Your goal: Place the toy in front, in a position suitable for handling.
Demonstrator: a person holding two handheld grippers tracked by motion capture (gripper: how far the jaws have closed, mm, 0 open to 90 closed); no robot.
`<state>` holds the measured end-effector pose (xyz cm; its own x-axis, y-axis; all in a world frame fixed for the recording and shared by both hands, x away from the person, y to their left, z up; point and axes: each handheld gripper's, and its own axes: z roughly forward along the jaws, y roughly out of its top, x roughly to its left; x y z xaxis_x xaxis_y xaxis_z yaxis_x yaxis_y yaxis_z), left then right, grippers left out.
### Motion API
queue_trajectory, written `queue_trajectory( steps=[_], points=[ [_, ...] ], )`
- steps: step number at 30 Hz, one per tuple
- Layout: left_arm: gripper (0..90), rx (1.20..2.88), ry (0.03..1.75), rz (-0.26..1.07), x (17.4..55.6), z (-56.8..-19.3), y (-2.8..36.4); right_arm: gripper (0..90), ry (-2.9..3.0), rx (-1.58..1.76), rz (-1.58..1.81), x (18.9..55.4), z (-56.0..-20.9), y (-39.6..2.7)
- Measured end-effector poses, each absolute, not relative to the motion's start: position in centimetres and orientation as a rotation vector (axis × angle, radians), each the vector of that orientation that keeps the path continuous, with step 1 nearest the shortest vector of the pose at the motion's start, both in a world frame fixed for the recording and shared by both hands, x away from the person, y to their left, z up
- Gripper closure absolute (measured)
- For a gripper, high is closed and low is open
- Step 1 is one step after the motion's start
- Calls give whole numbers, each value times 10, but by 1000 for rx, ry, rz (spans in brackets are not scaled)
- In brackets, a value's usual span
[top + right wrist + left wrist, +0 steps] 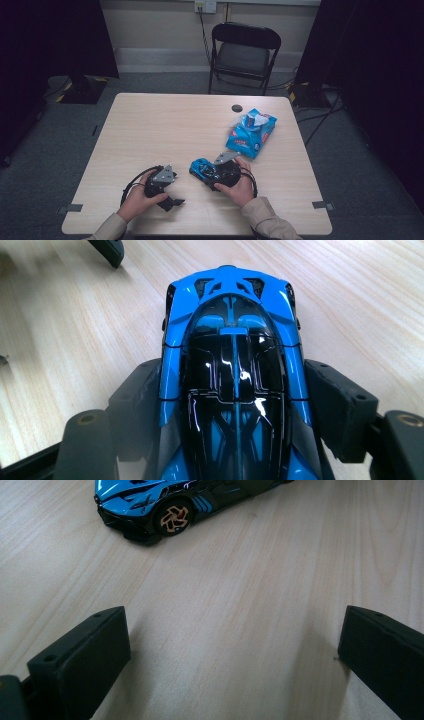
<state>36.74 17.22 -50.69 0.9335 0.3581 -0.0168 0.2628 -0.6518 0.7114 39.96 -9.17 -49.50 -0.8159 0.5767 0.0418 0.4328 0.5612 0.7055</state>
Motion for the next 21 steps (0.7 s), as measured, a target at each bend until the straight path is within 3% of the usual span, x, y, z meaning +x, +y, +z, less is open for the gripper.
queue_trajectory(
  steps=[12,21],
  points=[
    [0,2315,438,160,367,-507,172,260,2604,817,1152,402,-494,-95],
    [0,2315,437,158,367,-507,172,211,2616,762,1193,401,-472,-101]
  ],
)
